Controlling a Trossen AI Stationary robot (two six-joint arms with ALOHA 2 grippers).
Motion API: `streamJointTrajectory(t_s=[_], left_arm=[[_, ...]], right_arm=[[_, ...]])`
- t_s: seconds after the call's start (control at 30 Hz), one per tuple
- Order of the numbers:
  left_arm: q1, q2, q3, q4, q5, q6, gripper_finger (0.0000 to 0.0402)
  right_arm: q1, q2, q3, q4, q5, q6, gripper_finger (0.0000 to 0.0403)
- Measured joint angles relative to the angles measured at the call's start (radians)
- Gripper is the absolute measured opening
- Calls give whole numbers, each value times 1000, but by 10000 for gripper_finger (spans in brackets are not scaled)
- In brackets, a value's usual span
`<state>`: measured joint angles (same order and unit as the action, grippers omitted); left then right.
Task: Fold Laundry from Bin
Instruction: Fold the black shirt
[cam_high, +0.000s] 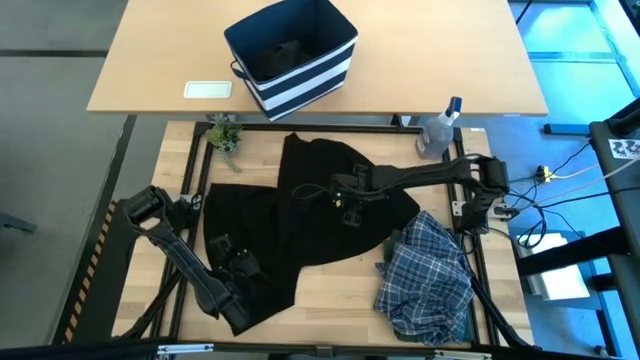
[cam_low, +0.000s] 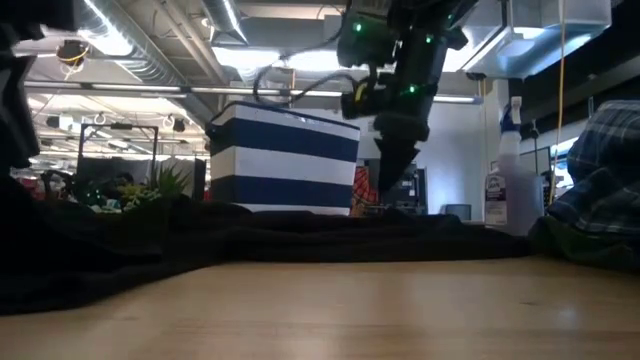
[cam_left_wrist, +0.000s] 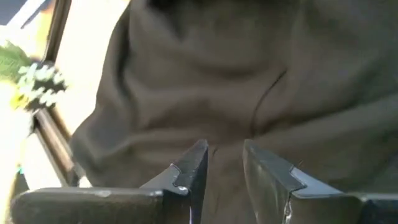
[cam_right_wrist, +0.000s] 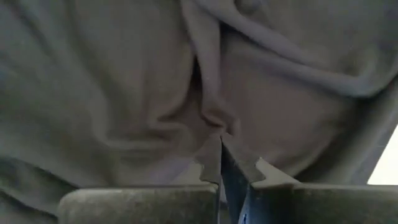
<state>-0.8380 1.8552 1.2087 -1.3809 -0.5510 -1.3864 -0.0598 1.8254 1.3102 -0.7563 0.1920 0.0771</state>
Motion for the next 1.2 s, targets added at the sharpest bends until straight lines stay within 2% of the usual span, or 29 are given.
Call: streamJointTrajectory(t_s=[0.13,0.37,0.6,0.8,0.93,1.1,1.2], left_arm=[[3,-6,0,126,-94,29,98],[55,-1,-58,413,-103,215,98],[98,-1,-177,459,-60,178,96],[104,-33,-307,541,-5,111,72],[91,-74,-368,562,9,68,53],[76,-186,-411,473,72,16,48],[75,-279,-416,465,40,8,57]], right_arm=[[-37,-7,1,-4,4,-42,5],[-181,-6,1,44,-52,-120,5],[-316,-3,2,77,-134,-225,5],[-394,-2,2,87,-231,-264,5],[-432,10,3,87,-234,-270,5],[-468,21,3,114,-201,-270,5],[-484,22,3,119,-192,-270,5]])
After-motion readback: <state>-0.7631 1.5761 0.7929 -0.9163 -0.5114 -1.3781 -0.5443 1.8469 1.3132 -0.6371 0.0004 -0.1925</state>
